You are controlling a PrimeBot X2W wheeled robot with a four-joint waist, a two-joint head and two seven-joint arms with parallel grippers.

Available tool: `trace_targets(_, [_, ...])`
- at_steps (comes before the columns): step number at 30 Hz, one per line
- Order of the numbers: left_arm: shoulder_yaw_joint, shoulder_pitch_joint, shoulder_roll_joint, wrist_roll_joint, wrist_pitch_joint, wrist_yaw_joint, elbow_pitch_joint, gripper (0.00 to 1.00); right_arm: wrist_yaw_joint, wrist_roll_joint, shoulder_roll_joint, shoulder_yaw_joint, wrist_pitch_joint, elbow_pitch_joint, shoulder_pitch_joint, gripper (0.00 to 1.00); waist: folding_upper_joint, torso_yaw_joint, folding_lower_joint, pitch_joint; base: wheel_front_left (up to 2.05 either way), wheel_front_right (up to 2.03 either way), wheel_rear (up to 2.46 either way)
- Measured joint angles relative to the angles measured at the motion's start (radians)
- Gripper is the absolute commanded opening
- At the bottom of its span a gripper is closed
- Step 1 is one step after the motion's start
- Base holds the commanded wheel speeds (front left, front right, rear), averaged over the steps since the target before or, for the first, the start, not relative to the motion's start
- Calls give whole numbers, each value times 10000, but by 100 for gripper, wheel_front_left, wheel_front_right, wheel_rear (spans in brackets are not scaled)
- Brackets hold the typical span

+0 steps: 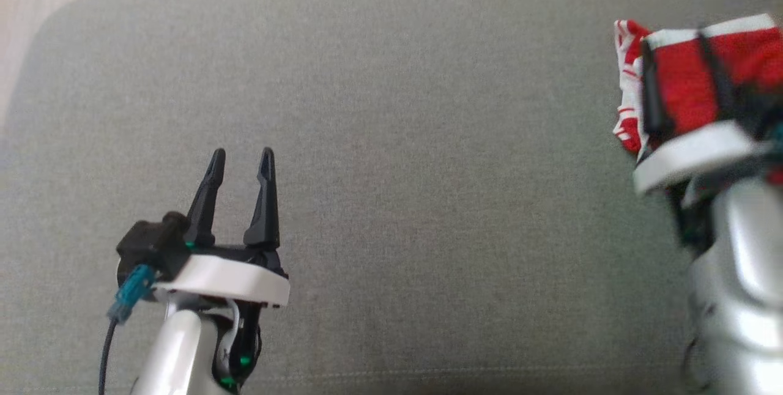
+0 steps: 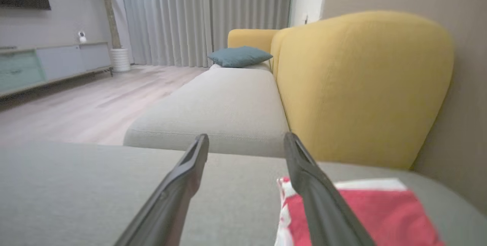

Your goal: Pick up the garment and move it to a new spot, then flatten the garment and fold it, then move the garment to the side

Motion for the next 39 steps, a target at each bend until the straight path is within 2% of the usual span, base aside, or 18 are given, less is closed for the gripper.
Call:
trace_targets(4, [25, 334, 2, 0, -2, 10, -82, 100, 0, 550, 1108, -314, -244, -533, 1516, 100, 0, -11, 0, -454, 0, 0, 0])
trace_targets(7, [63, 662, 6, -4, 0, 21, -132, 100, 0, 788, 1476, -451, -454, -826, 2491, 100, 0, -18, 0, -753, 0, 0, 0])
trace_targets(17, [119, 1305, 13, -305, 0, 180, -29, 100, 0, 1208, 1653, 148, -1020, -1283, 4002, 100, 0, -216, 0, -1195, 0, 0, 0])
trace_targets(39, [324, 1353, 13, -148, 0, 240, -305, 100, 0, 1338, 1661, 96, -1206, -1603, 4151, 100, 0, -261, 0, -1080, 0, 0, 0])
